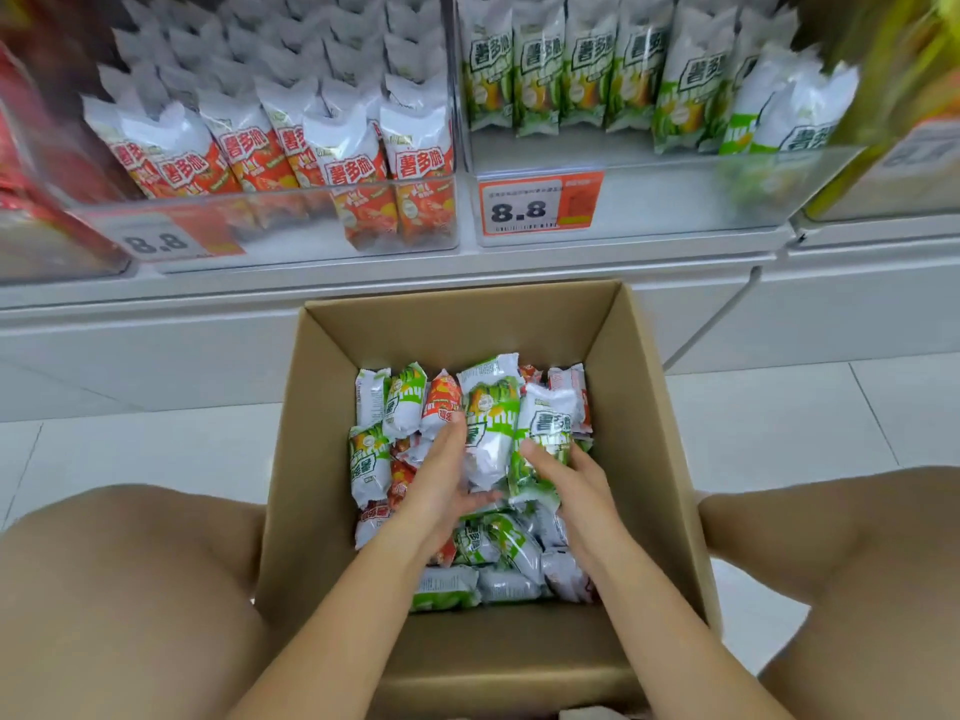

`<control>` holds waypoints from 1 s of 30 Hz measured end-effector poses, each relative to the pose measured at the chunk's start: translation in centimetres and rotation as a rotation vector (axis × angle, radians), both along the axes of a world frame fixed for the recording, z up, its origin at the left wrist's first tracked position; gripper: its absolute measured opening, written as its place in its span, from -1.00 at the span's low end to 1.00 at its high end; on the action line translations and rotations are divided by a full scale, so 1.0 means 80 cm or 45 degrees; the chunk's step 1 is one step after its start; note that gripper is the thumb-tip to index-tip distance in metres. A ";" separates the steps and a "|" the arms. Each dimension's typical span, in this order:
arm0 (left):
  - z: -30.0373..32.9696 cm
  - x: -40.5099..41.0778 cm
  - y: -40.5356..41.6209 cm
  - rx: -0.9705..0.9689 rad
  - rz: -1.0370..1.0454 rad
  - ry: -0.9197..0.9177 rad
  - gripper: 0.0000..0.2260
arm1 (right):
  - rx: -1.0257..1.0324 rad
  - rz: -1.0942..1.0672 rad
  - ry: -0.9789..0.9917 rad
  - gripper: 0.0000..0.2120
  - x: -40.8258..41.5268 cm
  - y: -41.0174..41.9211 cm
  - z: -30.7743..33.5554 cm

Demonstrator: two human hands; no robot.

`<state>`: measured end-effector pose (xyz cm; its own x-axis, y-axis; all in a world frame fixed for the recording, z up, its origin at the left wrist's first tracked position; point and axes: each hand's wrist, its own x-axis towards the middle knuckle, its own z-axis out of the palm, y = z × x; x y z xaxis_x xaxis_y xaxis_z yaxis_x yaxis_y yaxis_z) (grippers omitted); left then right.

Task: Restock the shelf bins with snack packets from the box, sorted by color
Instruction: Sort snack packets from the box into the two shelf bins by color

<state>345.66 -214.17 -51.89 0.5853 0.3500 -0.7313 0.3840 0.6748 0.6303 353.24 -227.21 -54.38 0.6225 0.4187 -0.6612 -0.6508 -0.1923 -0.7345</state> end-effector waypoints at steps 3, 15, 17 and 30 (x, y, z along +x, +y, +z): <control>0.038 -0.009 -0.005 -0.099 0.018 -0.150 -0.63 | 0.086 0.042 0.004 0.10 0.001 -0.006 0.013; 0.222 0.028 0.042 0.546 -0.009 -0.563 -0.39 | 0.159 0.113 -0.479 -0.46 0.134 -0.030 0.233; 0.259 0.051 0.040 0.576 -0.038 -0.650 -0.52 | 0.180 0.248 -0.586 -0.35 0.162 -0.030 0.272; 0.346 0.190 0.020 0.974 -0.780 -0.488 -0.67 | 0.416 0.419 -0.561 -0.58 0.228 -0.058 0.279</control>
<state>360.86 -212.60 -24.25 0.9637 0.2067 -0.1687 0.2099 -0.1966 0.9578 371.51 -231.88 -32.04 0.6115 0.7710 -0.1780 -0.2192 -0.0511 -0.9743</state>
